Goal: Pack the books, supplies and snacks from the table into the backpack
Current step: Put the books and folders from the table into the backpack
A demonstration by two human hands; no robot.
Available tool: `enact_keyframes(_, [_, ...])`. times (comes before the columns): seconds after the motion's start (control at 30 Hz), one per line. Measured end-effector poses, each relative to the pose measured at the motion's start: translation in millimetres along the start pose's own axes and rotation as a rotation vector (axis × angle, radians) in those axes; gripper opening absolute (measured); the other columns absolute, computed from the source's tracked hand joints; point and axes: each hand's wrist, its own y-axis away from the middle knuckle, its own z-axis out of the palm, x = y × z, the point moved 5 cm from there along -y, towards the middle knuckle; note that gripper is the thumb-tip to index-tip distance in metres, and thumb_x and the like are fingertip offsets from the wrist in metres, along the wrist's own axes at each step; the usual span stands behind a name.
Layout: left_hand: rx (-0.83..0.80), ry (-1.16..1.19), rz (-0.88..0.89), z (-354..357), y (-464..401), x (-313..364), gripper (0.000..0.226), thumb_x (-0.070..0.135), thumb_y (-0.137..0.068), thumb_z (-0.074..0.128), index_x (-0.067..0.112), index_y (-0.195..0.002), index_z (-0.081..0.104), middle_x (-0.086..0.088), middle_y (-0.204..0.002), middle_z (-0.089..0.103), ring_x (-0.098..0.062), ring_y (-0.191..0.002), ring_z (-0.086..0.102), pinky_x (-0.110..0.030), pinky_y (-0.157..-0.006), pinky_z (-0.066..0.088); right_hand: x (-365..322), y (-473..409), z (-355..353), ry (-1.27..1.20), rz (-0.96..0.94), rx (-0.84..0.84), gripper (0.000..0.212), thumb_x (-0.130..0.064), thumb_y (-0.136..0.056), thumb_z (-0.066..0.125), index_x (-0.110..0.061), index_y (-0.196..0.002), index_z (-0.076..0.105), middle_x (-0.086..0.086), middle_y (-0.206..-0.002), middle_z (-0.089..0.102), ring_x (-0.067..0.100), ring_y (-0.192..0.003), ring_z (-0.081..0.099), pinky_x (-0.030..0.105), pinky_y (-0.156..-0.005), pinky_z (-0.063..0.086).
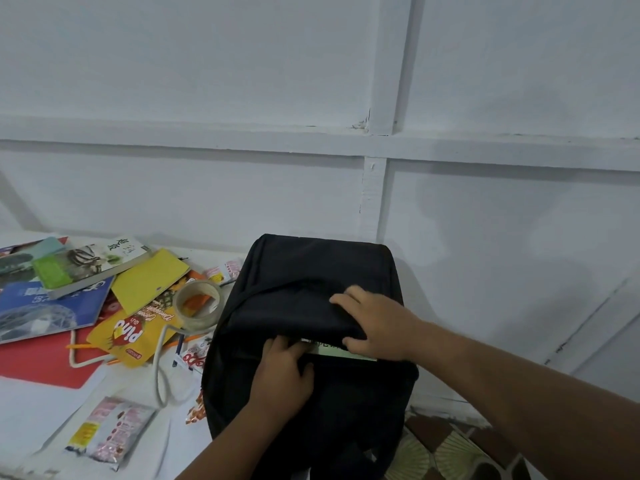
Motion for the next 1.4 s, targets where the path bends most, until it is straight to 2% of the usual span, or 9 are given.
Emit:
enact_keyframes(0.13, [0.008,-0.015,0.006,4.4,0.8,-0.4,0.036,0.02,-0.079,0.068,0.023,-0.115,0.071,-0.007,-0.116,0.058,-0.028,-0.109,0.05,-0.034,-0.095,0.048,-7.6,2.0,15.1,0.053,-0.013,-0.091,0.082,-0.059,-0.087,0.057,-0.031,-0.153,0.016,-0.002,-0.151,0.039,0.026,-0.122,0.051,0.039,-0.1,0.045])
enact_keyframes(0.27, [-0.009,-0.178,0.058,9.0,4.8,4.7,0.042,0.034,-0.076,0.06,0.022,-0.116,0.067,-0.003,-0.12,0.057,-0.026,-0.103,0.054,-0.041,-0.08,0.054,3.0,-15.9,-22.5,-0.171,0.034,0.014,0.055,-0.029,-0.093,0.059,-0.034,-0.144,0.038,-0.001,-0.138,0.057,0.024,-0.123,0.055,0.042,-0.103,0.044])
enact_keyframes(0.47, [-0.087,-0.4,0.134,17.1,9.2,21.9,0.049,0.057,-0.085,0.042,0.031,-0.118,0.067,-0.003,-0.125,0.063,-0.024,-0.11,0.061,-0.044,-0.082,0.047,11.7,-37.3,-83.5,-0.204,0.028,0.115,0.05,-0.019,-0.094,0.059,-0.04,-0.138,0.047,-0.007,-0.136,0.059,0.017,-0.122,0.054,0.039,-0.102,0.044])
enact_keyframes(0.6, [-0.275,-0.443,0.072,22.8,-0.3,26.4,0.083,0.069,-0.085,0.004,0.028,-0.154,0.028,-0.008,-0.162,0.022,-0.028,-0.149,0.02,-0.05,-0.113,0.021,10.9,-40.0,-85.9,-0.221,0.02,0.092,0.049,-0.019,-0.095,0.059,-0.042,-0.136,0.048,-0.008,-0.134,0.06,0.016,-0.119,0.055,0.04,-0.1,0.046])
enact_keyframes(0.67, [-0.329,-0.46,0.051,22.7,-7.1,26.2,0.091,0.071,-0.079,-0.006,0.029,-0.157,0.013,-0.005,-0.165,0.007,-0.029,-0.152,0.005,-0.05,-0.118,0.011,12.0,-40.0,-81.7,-0.23,0.031,0.094,0.05,-0.02,-0.094,0.06,-0.042,-0.137,0.048,-0.008,-0.133,0.062,0.017,-0.118,0.057,0.041,-0.099,0.047])
enact_keyframes(0.83, [-0.39,-0.469,0.022,22.5,-21.3,23.0,0.07,0.069,-0.096,0.018,0.037,-0.157,0.006,-0.001,-0.164,0.003,-0.037,-0.15,0.005,-0.051,-0.118,0.011,9.5,-38.8,-78.3,-0.241,0.053,0.107,0.051,-0.021,-0.094,0.06,-0.042,-0.138,0.048,-0.009,-0.13,0.063,0.017,-0.117,0.057,0.039,-0.099,0.046])
enact_keyframes(1.23, [-0.513,-0.351,-0.026,14.6,-31.0,13.5,0.063,0.067,-0.097,0.023,0.05,-0.153,0.0,0.009,-0.166,-0.007,-0.037,-0.147,0.003,-0.053,-0.114,0.011,5.2,-31.8,-69.6,-0.305,0.103,0.097,0.051,-0.022,-0.092,0.063,-0.048,-0.132,0.046,-0.009,-0.123,0.066,0.016,-0.11,0.06,0.041,-0.096,0.049])
enact_keyframes(1.33, [-0.501,-0.245,0.017,1.9,-23.5,15.5,0.063,0.061,-0.098,0.035,0.051,-0.153,0.008,0.013,-0.166,0.001,-0.031,-0.147,0.009,-0.048,-0.113,0.013,2.1,-31.4,-64.8,-0.333,0.13,0.082,0.049,-0.022,-0.09,0.065,-0.047,-0.129,0.05,-0.012,-0.122,0.065,0.015,-0.109,0.06,0.039,-0.094,0.05])
enact_keyframes(1.4, [-0.446,-0.097,0.071,-15.0,-13.4,16.0,0.057,0.051,-0.098,0.046,0.044,-0.152,0.028,0.017,-0.162,0.022,-0.02,-0.144,0.025,-0.04,-0.116,0.021,-3.0,-33.0,-57.4,-0.315,0.144,0.057,0.046,-0.023,-0.087,0.064,-0.045,-0.126,0.053,-0.014,-0.118,0.063,0.015,-0.105,0.06,0.039,-0.091,0.051])
